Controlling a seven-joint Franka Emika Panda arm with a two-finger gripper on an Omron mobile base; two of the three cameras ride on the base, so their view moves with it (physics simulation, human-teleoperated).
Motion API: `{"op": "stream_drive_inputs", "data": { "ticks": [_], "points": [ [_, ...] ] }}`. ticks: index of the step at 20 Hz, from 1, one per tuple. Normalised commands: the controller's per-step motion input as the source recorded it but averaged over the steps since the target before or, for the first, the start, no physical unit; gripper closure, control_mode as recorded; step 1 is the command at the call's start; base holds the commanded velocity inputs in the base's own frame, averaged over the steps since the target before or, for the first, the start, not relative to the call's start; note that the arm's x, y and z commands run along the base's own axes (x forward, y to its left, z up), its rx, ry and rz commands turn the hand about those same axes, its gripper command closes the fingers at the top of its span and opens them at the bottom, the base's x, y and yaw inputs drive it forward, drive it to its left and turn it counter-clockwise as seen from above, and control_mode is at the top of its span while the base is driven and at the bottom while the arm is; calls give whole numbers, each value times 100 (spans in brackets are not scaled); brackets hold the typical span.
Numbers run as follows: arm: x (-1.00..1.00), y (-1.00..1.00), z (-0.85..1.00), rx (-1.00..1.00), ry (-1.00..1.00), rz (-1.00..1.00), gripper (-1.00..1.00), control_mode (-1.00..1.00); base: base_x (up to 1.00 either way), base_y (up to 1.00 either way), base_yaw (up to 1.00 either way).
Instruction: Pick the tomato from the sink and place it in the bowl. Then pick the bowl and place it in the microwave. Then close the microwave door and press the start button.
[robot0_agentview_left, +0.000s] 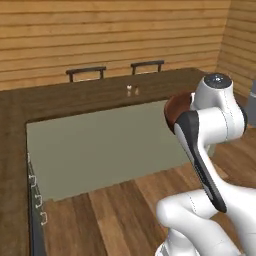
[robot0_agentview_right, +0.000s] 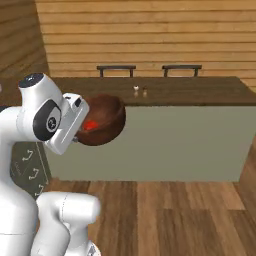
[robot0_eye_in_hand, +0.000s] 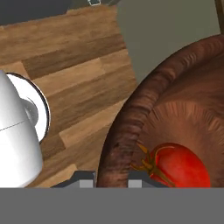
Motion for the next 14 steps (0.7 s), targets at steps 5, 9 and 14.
{"op": "stream_drive_inputs", "data": {
  "ticks": [5, 9, 14],
  "points": [
    [0, 0, 0, 0, 0, 0, 100, 100, 0, -35, -82],
    [0, 0, 0, 0, 0, 0, 100, 100, 11, -34, -75],
    [0, 0, 0, 0, 0, 0, 100, 100, 33, -24, -70]
  ]
}}
